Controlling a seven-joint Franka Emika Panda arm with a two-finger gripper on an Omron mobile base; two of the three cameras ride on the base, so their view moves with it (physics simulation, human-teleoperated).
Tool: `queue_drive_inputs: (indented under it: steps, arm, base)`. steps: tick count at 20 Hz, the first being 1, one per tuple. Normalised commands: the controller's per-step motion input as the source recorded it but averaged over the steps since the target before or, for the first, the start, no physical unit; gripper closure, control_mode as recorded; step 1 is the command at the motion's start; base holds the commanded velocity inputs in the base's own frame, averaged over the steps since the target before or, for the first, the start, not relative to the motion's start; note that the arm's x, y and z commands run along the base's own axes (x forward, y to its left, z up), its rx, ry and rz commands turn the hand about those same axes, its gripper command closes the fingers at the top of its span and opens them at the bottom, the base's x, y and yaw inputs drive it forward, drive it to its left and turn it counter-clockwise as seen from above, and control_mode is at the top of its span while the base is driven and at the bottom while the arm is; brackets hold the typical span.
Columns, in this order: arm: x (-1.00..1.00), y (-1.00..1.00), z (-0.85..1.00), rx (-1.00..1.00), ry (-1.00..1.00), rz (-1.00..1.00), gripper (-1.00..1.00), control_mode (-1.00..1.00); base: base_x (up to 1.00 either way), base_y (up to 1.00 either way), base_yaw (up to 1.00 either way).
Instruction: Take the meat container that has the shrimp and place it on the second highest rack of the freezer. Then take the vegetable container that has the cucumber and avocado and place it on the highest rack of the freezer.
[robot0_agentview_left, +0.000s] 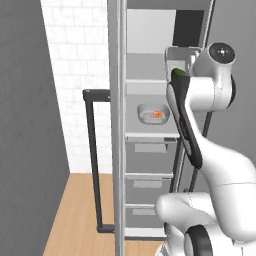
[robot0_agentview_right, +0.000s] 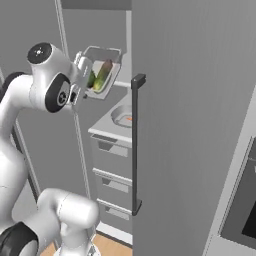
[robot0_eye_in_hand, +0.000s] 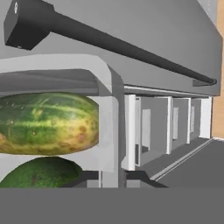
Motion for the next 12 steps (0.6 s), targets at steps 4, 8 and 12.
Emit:
queue_drive_inputs:
  steps: [4,8,12]
  arm:
    - [0.67,-0.08,0.33,0.0,0.0,0.0,1.0,-1.0]
    - [0.66,-0.1,0.22,0.0,0.01,0.0,1.0,-1.0]
    - [0.71,-0.13,0.02,0.0,0.0,0.01,1.0,-1.0]
  base:
    - [0.0,0.0,0.0]
    - [0.0,0.0,0.0]
    - [0.0,0.0,0.0]
